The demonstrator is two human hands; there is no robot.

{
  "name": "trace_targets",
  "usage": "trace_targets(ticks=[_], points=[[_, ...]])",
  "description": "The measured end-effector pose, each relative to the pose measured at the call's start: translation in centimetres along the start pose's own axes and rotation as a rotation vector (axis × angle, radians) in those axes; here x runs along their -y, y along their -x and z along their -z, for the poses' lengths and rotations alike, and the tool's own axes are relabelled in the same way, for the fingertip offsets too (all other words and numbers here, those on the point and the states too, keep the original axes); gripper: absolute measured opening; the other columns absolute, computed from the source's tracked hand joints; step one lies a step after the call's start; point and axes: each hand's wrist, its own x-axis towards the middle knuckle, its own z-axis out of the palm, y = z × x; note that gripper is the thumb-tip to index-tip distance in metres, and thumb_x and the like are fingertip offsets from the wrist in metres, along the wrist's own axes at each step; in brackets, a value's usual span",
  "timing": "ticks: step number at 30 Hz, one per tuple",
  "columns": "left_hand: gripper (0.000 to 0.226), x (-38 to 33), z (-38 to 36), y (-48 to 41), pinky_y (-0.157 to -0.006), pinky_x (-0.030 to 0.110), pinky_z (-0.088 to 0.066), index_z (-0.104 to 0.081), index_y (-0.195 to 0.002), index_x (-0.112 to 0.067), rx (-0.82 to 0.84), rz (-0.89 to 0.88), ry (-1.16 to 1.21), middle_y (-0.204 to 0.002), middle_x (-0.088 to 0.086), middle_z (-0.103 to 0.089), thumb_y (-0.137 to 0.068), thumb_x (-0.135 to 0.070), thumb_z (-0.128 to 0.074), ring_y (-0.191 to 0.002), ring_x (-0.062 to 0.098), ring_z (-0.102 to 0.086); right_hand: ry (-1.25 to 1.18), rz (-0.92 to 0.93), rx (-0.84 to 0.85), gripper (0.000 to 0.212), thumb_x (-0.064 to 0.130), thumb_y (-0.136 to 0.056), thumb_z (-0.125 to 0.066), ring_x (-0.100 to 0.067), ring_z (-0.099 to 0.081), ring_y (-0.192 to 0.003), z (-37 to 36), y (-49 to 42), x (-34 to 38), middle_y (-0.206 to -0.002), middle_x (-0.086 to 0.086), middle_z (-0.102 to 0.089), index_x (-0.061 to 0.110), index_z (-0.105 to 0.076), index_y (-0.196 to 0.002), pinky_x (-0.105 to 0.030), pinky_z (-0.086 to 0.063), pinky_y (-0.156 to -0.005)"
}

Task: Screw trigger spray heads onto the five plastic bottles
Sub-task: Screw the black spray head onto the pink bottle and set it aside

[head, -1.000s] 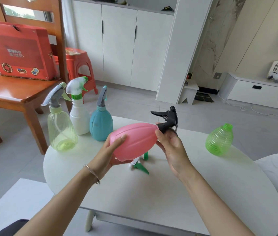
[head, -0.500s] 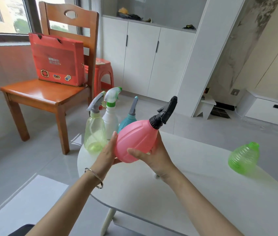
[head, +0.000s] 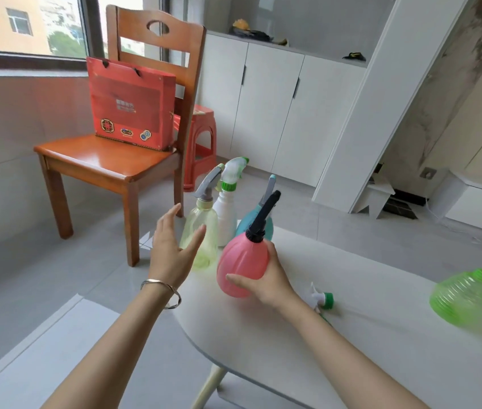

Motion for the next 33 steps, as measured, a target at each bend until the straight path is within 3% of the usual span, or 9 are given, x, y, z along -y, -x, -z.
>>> trace_targets(ticks=[4, 10, 19, 33], points=[[0.078, 1.5, -0.9, -0.2, -0.115, 0.042, -0.022, -0.020, -0.148, -0.023, 0.189, 0.216, 0.118, -0.157, 0.003, -0.023, -0.086, -0.048, -0.059, -0.143, 0.020, -0.022, 0.058, -0.029, 0.015, 0.089, 0.027, -0.062, -0.087, -0.011, -0.045, -0.117, -1.1, -1.1, -1.0, -0.129, 0.008, -0.046, 0.033, -0.032, -0.132, -0.021, -0.037, -0.092], [0.080, 2.5, -1.3, -0.4, -0.119, 0.043, -0.017, -0.013, -0.150, -0.023, 0.284, 0.228, 0.148, -0.159, 0.000, -0.016, -0.088, -0.044, -0.059, -0.146, 0.018, -0.015, 0.071, -0.091, 0.032, 0.093, 0.029, -0.062, -0.087, -0.013, -0.043, -0.119, -1.2, -2.2, -1.8, -0.129, 0.009, -0.041, 0.037, -0.025, -0.131, -0.023, -0.036, -0.094], [0.080, 2.7, -2.0, -0.4, -0.119, 0.043, -0.017, -0.011, -0.151, -0.023, 0.310, 0.213, 0.116, -0.159, 0.000, -0.016, -0.089, -0.042, -0.058, -0.146, 0.021, -0.016, 0.100, -0.098, 0.063, 0.094, 0.031, -0.061, -0.087, -0.017, -0.045, -0.123, -0.8, -2.5, -2.3, -0.135, 0.003, -0.042, 0.033, -0.028, -0.134, -0.035, -0.041, -0.104], [0.084, 3.0, -2.1, 0.1, -0.117, 0.036, -0.016, -0.011, -0.150, -0.018, 0.285, 0.218, 0.091, -0.160, 0.002, -0.013, -0.087, -0.045, -0.059, -0.146, 0.018, -0.014, 0.059, -0.070, 0.065, 0.100, 0.026, -0.065, -0.085, -0.019, -0.038, -0.131, -0.8, -1.8, -1.9, -0.143, 0.002, -0.033, 0.033, -0.019, -0.141, -0.037, -0.037, -0.109]])
